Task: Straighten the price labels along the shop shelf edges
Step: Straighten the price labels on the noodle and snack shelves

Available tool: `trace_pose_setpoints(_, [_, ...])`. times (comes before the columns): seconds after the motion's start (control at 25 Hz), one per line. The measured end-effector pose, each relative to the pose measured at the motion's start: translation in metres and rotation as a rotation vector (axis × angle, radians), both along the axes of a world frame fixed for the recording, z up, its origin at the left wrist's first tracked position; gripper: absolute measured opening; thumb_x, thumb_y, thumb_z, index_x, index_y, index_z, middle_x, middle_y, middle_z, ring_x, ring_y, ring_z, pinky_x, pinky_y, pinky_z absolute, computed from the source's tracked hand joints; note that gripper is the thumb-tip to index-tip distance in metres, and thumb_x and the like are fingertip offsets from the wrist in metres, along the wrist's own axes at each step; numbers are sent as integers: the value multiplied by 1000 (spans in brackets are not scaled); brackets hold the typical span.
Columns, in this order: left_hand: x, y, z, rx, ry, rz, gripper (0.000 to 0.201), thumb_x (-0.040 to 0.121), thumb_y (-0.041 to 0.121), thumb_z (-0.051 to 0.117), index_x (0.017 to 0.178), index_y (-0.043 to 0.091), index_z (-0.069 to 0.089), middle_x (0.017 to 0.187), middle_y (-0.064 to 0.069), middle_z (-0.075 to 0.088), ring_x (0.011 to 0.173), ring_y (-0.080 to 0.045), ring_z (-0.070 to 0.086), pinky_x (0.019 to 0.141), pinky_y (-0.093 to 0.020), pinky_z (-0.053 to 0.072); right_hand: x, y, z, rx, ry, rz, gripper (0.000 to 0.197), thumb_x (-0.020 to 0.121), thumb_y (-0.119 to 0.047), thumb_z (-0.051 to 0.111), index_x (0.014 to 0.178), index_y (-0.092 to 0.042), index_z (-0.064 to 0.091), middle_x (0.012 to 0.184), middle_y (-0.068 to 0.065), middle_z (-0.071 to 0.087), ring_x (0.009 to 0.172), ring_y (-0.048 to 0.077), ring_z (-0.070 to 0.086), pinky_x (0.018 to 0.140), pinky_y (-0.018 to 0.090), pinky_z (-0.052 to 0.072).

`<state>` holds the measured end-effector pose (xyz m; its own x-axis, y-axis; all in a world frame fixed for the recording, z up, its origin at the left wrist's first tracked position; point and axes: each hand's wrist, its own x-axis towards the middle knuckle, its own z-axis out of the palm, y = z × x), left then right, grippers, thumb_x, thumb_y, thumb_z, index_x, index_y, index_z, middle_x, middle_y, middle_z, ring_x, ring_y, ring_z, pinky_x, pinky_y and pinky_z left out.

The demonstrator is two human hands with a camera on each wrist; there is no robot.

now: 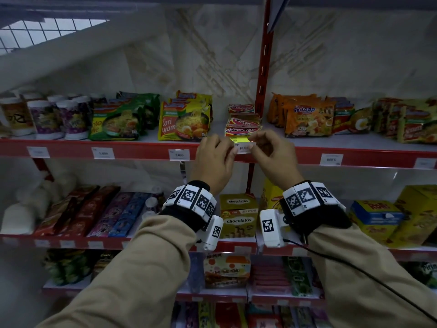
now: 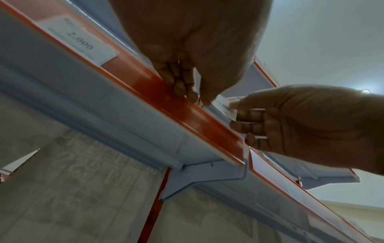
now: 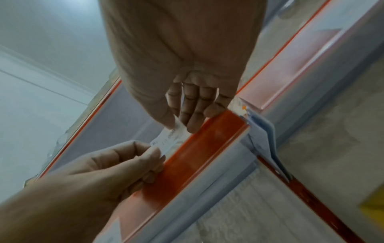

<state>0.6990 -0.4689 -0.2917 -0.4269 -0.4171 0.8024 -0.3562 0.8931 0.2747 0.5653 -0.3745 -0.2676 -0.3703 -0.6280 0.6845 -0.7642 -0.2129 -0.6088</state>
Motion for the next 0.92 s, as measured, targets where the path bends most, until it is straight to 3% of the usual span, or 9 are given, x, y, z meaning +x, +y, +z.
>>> trace_pose_setpoints(0.2, [3,3,2,24,-13,-5,20,92,25,55,105,10,58,96,-6,57,91,-22,47,79,-33,39,-19,6,15,-69,97,-101,9,87,-16,63,88,-23,67,82,-13,66,78,-6,58,66,3,38])
trace_pose_setpoints(0.24, [3,4,3,34,-19,-5,23,92,27,56,109,11,57,96,-5,57,91,-21,47,80,-35,40,-20,7,16,-38,129,-89,9,87,-15,63,88,-23,67,82,-12,66,79,-4,59,69,6,40])
trace_pose_setpoints(0.36, [3,6,4,27,-73,9,34,89,36,61,116,17,57,96,-2,55,92,-20,45,81,-33,38,-19,5,13,94,236,-64,6,88,-16,65,90,-20,69,85,-5,68,85,11,61,79,33,51])
trace_pose_setpoints(0.44, [2,5,4,-17,-107,42,30,88,37,62,113,20,61,97,-3,53,93,-21,44,79,-30,32,-17,5,9,123,260,-51,8,87,-15,65,93,-18,70,85,-2,69,86,15,60,79,41,51])
trace_pose_setpoints(0.56, [0,4,3,-49,-114,78,18,90,30,61,101,18,66,93,-5,52,91,-25,45,76,-30,29,-16,7,3,131,295,-52,9,86,-17,66,94,-17,69,88,1,67,89,19,56,78,39,49])
trace_pose_setpoints(0.72, [-3,2,0,-54,-114,98,16,91,29,59,96,17,68,92,-5,52,91,-26,45,76,-31,29,-20,10,2,247,411,-95,13,84,-21,68,96,-17,65,91,1,61,92,19,50,74,28,36])
trace_pose_setpoints(0.92, [-4,4,-2,-83,-135,133,17,92,29,56,95,16,67,93,-5,52,90,-25,45,76,-31,29,-21,15,7,322,481,-126,13,88,-17,62,100,-14,67,98,6,61,100,25,48,80,35,40])
